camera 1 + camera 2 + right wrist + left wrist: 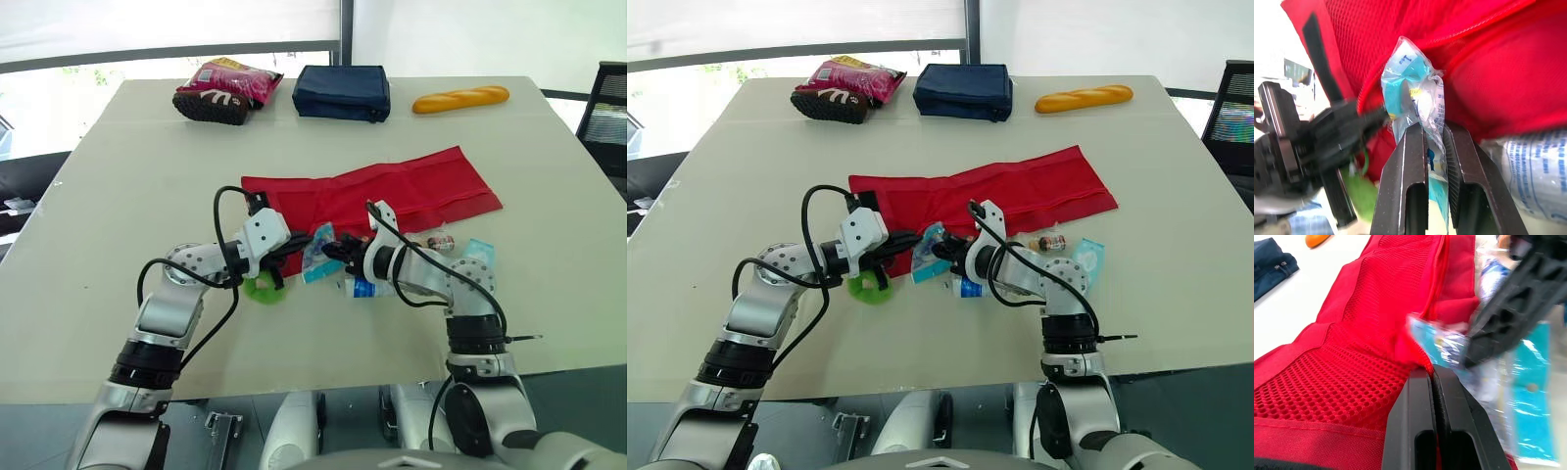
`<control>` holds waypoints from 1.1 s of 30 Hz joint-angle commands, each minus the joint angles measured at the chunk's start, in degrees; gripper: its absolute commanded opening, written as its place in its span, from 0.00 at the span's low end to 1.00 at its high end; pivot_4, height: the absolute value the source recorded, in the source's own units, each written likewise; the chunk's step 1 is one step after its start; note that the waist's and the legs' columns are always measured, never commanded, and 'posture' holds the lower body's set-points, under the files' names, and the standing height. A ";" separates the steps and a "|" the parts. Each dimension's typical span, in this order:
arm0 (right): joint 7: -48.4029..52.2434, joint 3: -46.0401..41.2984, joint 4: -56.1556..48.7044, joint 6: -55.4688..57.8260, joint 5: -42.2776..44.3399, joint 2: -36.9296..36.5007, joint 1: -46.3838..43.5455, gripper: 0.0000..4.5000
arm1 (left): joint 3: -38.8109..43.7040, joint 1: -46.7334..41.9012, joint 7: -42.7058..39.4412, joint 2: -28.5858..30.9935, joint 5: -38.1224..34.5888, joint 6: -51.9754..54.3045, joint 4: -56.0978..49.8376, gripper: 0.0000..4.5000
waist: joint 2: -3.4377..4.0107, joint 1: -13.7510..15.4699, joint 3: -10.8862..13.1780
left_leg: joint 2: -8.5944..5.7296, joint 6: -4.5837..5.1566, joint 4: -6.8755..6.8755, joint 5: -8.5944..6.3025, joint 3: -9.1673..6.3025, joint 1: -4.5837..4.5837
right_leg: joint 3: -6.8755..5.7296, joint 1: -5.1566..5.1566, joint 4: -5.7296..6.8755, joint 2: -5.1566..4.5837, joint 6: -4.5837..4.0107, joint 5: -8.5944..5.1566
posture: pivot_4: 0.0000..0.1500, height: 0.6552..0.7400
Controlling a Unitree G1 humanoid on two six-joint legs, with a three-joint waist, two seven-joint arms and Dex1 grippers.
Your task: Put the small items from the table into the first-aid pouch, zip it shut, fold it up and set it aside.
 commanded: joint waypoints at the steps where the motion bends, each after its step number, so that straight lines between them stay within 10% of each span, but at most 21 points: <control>1: 2.18 1.41 -2.44 3.12 0.54 0.40 -0.27 0.00 | 0.64 0.50 1.89 -0.77 -0.05 -0.66 -2.68 0.01 | 0.00 0.00 0.00 | 0.00 0.00 0.00 0.00 0.00 0.00 | 0.00 0.00 0.00 0.00 0.00 0.00 | 1.00 0.69; 33: 5.63 -7.53 6.43 -9.93 -6.19 10.77 -7.62 0.00 | -1.09 3.16 1.68 -1.60 -1.29 0.48 -6.25 0.01 | 0.01 -0.03 -0.01 | -0.02 0.00 0.00 0.00 0.02 0.02 | 0.00 0.00 0.03 0.01 -0.01 0.01 | 1.00 0.69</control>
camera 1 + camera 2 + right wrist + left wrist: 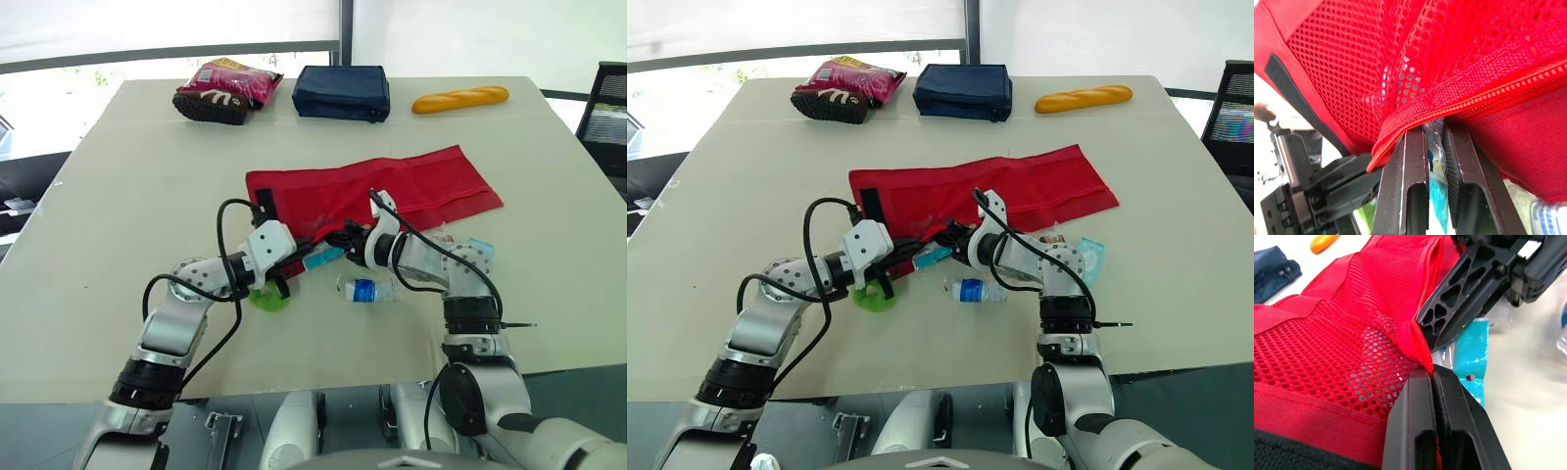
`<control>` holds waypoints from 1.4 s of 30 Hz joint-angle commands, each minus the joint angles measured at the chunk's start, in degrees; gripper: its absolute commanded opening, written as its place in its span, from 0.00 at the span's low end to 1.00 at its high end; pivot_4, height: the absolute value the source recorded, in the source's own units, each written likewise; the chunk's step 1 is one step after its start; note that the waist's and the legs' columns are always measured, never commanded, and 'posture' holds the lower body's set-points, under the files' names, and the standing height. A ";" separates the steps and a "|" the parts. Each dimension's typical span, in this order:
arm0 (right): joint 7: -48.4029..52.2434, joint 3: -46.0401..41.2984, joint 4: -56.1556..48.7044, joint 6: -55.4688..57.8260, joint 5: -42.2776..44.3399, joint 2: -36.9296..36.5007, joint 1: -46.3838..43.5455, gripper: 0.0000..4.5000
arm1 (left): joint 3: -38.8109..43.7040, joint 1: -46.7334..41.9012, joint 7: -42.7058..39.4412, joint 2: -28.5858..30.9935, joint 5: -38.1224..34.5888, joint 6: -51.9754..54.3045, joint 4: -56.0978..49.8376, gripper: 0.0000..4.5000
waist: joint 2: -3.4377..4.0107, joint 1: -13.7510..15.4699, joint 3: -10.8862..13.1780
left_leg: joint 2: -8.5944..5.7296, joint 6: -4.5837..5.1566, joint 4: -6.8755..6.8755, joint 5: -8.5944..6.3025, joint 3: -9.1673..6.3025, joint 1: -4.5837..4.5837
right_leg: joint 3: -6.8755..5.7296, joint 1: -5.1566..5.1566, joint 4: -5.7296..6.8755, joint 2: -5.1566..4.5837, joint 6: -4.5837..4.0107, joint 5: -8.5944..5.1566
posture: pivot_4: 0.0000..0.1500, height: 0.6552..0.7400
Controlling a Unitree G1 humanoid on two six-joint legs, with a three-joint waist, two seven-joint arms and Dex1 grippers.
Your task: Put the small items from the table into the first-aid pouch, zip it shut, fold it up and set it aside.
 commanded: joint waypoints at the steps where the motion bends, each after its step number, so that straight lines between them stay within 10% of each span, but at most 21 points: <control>1: -0.96 -0.99 -2.48 -7.30 0.45 9.47 -0.84 0.00 | -0.36 -0.97 -1.58 -0.74 -2.18 0.50 -0.56 0.01 | 0.00 -0.01 0.00 | 0.00 0.00 0.00 0.00 0.00 0.00 | 0.00 0.00 0.00 0.00 0.00 0.00 | 1.00 0.69; 7: -0.34 2.72 -2.91 -9.61 0.39 8.22 0.08 0.00 | 0.17 -2.85 -1.53 -2.10 -3.85 2.24 1.06 0.01 | 0.00 -0.07 0.00 | 0.00 0.00 0.00 0.00 0.00 0.00 | 0.00 0.00 -0.01 0.00 0.00 0.00 | 1.00 0.69; 13: 0.13 6.17 -5.23 -7.63 -0.90 4.69 2.09 0.73 | 1.75 -4.79 -2.78 -1.93 -6.41 4.05 3.84 0.00 | 0.00 -0.03 0.00 | 0.00 0.00 0.00 0.00 -0.02 0.00 | -0.01 0.00 0.00 0.00 0.00 0.00 | 1.00 0.69; 33: 10.50 11.73 -22.59 3.62 -6.24 -12.56 5.49 0.73 | 7.99 -11.30 -17.18 0.55 -21.95 18.75 12.99 0.00 | 0.00 0.01 0.00 | -0.04 0.00 0.00 0.00 -0.06 -0.04 | -0.06 0.00 -0.04 0.00 0.00 0.00 | 1.00 0.69; 36: 15.28 14.75 -26.13 3.92 -8.39 -17.37 5.60 0.55 | 7.55 -11.88 -19.46 1.04 -22.36 19.17 14.13 0.00 | 0.00 0.01 0.00 | -0.08 0.00 0.01 0.00 -0.04 -0.04 | -0.04 0.00 -0.05 0.00 0.00 -0.01 | 1.00 0.69; 42: 24.85 20.41 -33.32 -2.43 -16.54 -26.17 5.90 0.55 | 7.42 -13.22 -22.32 1.21 -22.71 19.89 16.20 0.00 | -0.01 0.07 0.00 | -0.13 0.00 0.00 0.00 -0.06 -0.03 | -0.06 0.00 -0.05 0.05 0.00 -0.01 | 1.00 0.69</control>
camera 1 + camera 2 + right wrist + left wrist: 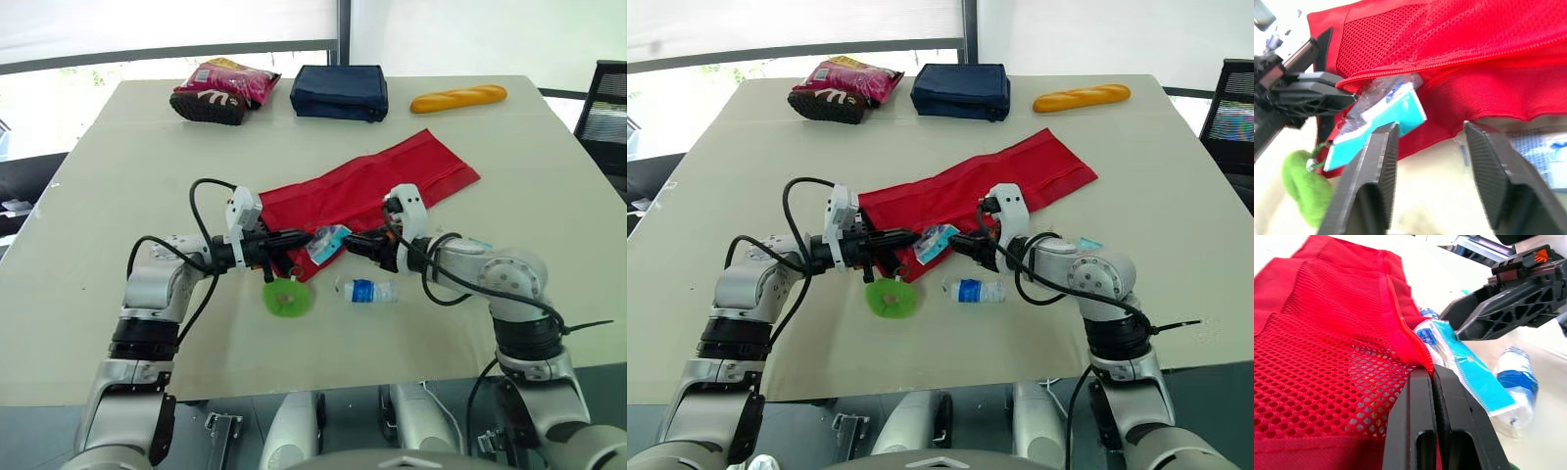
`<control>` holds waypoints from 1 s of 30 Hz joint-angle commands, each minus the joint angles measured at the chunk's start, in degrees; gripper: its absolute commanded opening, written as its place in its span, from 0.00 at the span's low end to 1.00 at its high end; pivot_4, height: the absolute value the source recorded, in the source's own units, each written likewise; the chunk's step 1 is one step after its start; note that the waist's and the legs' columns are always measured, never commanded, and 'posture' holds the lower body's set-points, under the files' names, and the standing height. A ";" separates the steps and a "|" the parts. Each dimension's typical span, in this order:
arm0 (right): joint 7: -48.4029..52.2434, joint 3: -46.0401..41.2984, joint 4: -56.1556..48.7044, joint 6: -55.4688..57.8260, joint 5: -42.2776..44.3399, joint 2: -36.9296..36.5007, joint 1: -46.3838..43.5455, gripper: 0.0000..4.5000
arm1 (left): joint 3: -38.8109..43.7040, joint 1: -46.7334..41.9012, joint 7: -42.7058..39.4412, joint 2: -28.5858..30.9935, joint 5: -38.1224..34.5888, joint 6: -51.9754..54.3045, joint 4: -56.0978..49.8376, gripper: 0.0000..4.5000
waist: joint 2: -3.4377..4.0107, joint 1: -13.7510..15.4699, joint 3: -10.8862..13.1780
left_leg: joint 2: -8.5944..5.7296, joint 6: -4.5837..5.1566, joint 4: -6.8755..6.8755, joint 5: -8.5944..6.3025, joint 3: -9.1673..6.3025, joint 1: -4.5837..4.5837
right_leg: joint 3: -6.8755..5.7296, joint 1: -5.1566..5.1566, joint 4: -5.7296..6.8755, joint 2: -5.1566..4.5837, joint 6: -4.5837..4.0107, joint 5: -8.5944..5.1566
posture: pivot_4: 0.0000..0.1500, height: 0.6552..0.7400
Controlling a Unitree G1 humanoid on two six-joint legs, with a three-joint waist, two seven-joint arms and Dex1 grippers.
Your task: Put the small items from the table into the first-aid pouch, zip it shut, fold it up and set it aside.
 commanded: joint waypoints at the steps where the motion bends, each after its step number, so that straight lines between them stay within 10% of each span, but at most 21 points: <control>1: 6.50 3.26 -5.94 -6.51 -6.34 -4.36 -0.11 0.55 | 0.84 -2.04 -2.18 0.57 -1.51 -0.08 0.48 0.00 | -0.01 0.06 0.00 | -0.01 0.00 0.00 0.00 0.01 -0.01 | 0.00 0.00 0.00 -0.01 0.00 0.00 | 1.00 0.69; 4: 12.86 6.59 -8.82 -14.54 -12.08 -7.47 -0.24 0.55 | 0.34 -2.77 -3.19 0.53 -0.85 -0.47 1.89 0.00 | -0.01 0.10 0.00 | -0.05 0.00 0.03 0.00 0.03 -0.01 | 0.03 0.01 -0.02 -0.03 0.01 0.00 | 1.00 0.69; 11: 19.75 15.62 -9.01 -22.00 -22.90 -9.28 0.32 0.00 | -0.46 -3.97 -3.96 -0.20 -0.41 -0.67 2.60 0.00 | -0.02 0.13 0.00 | -0.04 0.00 0.03 0.00 0.01 -0.01 | 0.00 0.01 -0.02 -0.02 0.00 0.00 | 1.00 0.69; 30: 21.86 20.02 -1.61 -18.14 -35.57 -3.19 -1.57 0.00 | -0.68 -1.46 -3.54 -1.63 -1.59 0.04 -0.97 0.00 | -0.03 0.26 -0.01 | -0.06 -0.01 0.12 0.01 0.00 -0.03 | -0.01 0.02 0.02 -0.03 0.00 0.01 | 1.00 0.69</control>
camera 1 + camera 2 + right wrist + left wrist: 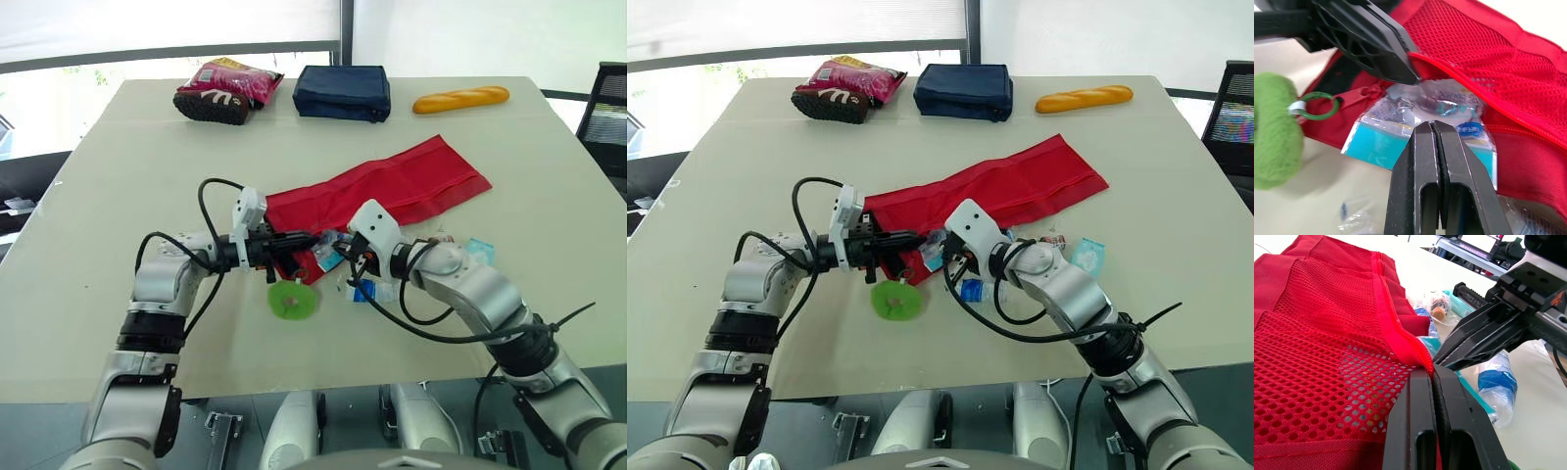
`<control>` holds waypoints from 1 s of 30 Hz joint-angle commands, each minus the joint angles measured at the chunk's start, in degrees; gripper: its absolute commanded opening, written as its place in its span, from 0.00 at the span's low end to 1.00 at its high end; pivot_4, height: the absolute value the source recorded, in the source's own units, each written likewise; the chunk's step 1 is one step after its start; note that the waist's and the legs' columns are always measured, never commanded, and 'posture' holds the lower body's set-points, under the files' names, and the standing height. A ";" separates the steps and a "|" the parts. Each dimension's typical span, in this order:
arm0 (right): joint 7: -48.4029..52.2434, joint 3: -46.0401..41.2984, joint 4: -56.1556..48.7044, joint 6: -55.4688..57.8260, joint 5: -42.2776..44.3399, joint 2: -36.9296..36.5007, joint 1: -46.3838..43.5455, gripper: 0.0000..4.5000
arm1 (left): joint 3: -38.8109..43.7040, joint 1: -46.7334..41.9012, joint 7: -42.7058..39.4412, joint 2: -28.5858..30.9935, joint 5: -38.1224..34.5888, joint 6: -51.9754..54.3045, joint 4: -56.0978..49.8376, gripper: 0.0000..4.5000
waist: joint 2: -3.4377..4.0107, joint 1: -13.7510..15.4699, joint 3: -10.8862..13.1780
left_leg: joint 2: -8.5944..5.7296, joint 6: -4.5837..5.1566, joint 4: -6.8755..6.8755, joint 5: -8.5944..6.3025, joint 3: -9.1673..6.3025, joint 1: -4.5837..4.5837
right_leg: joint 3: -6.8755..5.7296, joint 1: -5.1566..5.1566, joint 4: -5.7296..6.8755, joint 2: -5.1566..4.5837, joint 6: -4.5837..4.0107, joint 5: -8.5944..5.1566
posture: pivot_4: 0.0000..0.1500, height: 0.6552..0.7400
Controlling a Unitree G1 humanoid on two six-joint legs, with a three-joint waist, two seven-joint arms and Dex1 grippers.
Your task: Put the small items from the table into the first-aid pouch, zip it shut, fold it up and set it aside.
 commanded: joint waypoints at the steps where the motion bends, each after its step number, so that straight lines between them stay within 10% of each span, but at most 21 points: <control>1: 0.66 0.21 -0.51 1.31 -1.70 0.54 -1.39 0.00 | 0.50 0.21 -0.53 -0.28 -1.65 -0.20 -3.34 0.00 | 0.00 0.00 0.00 | 0.00 0.00 0.00 0.00 0.00 0.00 | 0.00 0.00 0.00 0.00 0.00 0.00 | 1.00 0.69; 30: -2.54 -1.57 17.83 -6.59 -11.60 16.54 -6.62 0.00 | -1.72 1.37 -2.21 -1.69 -0.65 -1.40 -2.75 0.00 | 0.00 -0.14 0.00 | -0.01 -0.06 0.02 0.03 -0.02 0.03 | -0.01 0.00 0.09 0.00 -0.02 0.01 | 1.00 0.69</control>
